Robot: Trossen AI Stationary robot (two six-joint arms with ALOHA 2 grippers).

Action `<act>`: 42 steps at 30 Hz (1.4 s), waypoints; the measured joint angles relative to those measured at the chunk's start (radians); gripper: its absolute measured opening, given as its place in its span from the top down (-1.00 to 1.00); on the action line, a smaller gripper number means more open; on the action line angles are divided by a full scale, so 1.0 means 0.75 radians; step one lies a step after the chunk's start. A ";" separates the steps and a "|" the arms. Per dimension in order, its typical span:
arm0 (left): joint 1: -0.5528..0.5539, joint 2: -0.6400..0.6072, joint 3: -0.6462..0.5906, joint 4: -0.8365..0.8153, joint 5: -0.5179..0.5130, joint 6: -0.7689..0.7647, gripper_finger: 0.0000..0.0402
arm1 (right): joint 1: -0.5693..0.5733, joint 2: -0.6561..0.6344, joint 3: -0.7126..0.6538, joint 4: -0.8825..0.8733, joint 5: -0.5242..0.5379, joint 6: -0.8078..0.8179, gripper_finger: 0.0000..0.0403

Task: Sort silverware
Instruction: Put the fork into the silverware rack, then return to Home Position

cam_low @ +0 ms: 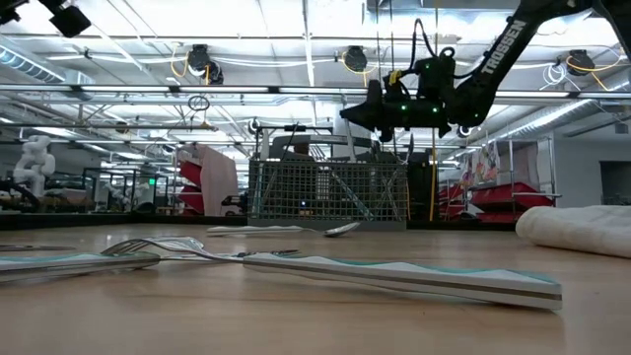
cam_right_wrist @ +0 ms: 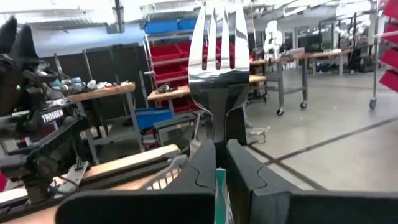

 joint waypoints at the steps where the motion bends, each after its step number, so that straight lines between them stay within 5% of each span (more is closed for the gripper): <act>1: 0.000 0.000 0.000 -0.001 0.000 0.000 0.24 | 0.000 0.005 0.000 0.002 0.000 0.000 1.00; 8: 0.000 0.000 0.000 -0.060 0.000 -0.006 0.24 | 0.000 0.005 0.000 -0.074 -0.004 0.002 0.92; 20: 0.000 0.000 0.000 -0.107 -0.065 -0.009 0.24 | 0.002 0.003 0.000 -0.221 -0.009 -0.006 0.35; 27: 0.000 0.000 0.000 -0.128 -0.066 -0.010 0.24 | 0.003 -0.044 0.000 -0.239 -0.011 0.004 0.20; 36: 0.000 0.000 0.000 -0.210 -0.127 -0.014 0.24 | 0.008 -0.294 0.000 -0.254 -0.012 0.037 0.19; 42: 0.000 0.000 0.000 -0.273 -0.133 -0.083 0.24 | 0.044 -0.528 0.000 -0.464 -0.140 0.087 0.18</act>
